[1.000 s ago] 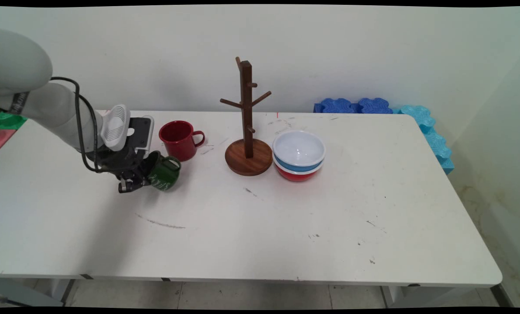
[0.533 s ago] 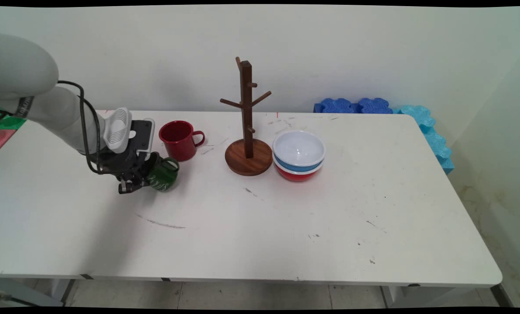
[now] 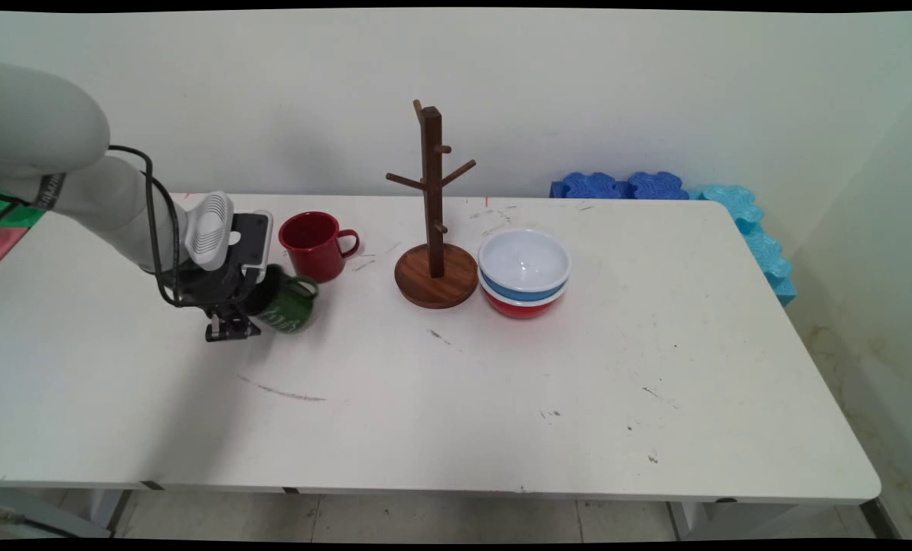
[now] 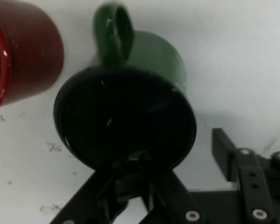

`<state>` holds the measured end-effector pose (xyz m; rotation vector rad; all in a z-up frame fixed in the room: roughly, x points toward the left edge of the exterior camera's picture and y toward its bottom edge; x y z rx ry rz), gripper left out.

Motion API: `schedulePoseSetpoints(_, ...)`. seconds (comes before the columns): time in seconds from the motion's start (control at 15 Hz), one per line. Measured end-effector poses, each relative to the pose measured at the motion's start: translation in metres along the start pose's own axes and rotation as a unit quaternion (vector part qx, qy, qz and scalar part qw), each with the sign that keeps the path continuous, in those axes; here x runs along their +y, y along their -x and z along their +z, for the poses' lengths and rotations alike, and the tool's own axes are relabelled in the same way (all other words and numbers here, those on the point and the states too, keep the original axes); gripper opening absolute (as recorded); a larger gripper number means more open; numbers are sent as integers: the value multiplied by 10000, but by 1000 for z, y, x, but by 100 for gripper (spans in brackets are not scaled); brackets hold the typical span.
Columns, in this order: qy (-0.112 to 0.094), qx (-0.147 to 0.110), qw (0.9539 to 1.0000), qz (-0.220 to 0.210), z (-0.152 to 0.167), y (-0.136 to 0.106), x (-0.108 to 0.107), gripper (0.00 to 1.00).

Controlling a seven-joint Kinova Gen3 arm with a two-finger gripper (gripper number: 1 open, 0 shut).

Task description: Place the picked object on the table

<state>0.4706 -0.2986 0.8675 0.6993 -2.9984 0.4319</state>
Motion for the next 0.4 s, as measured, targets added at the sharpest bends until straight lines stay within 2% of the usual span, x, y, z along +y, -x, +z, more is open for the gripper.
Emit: schedulePoseSetpoints(0.4,-1,30,10000,-20,3,-1,-1,100)
